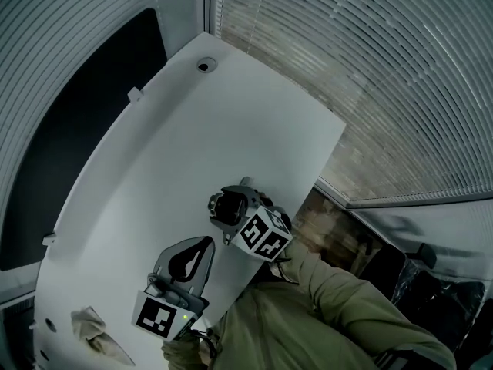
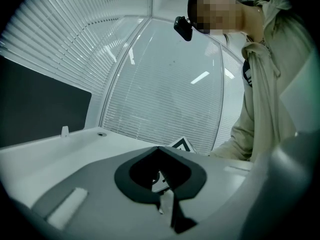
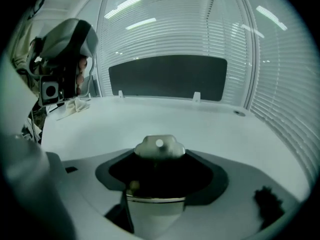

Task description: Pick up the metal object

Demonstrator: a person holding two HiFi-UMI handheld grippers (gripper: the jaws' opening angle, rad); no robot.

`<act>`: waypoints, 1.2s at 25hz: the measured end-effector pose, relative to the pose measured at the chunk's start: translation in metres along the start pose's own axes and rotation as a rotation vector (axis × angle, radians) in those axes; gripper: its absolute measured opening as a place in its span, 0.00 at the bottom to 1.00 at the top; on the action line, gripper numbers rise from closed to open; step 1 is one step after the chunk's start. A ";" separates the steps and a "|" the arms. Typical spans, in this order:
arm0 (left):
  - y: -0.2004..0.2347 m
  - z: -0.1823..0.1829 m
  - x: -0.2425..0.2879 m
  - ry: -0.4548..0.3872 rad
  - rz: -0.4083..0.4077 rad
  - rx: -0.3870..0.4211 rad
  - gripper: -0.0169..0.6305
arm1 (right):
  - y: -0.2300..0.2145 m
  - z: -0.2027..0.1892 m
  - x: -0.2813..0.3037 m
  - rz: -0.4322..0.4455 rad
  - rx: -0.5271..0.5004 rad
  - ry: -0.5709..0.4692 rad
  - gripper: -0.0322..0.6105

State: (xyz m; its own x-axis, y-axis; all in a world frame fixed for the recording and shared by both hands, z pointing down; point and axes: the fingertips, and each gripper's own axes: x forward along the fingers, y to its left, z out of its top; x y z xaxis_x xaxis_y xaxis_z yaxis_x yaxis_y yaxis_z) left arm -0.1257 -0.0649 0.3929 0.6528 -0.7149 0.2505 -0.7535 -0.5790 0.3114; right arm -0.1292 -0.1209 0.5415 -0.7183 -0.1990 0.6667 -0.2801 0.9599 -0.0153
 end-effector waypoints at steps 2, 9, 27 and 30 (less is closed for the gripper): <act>-0.007 0.001 -0.004 -0.008 -0.013 0.012 0.04 | 0.001 0.004 -0.013 -0.025 0.007 -0.024 0.52; -0.036 0.009 -0.018 -0.069 -0.069 0.080 0.04 | 0.016 0.018 -0.073 -0.111 0.033 -0.125 0.52; -0.155 0.000 -0.063 -0.137 -0.067 0.227 0.04 | 0.122 0.037 -0.250 -0.175 -0.021 -0.460 0.52; -0.189 -0.010 -0.070 -0.133 -0.052 0.235 0.04 | 0.146 0.029 -0.280 -0.173 -0.034 -0.501 0.52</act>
State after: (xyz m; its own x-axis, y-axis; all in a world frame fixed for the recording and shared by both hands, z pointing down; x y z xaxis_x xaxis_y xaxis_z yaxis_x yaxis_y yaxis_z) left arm -0.0279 0.0989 0.3259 0.6873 -0.7176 0.1127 -0.7264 -0.6806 0.0955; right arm 0.0129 0.0691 0.3313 -0.8820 -0.4169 0.2198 -0.4064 0.9089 0.0935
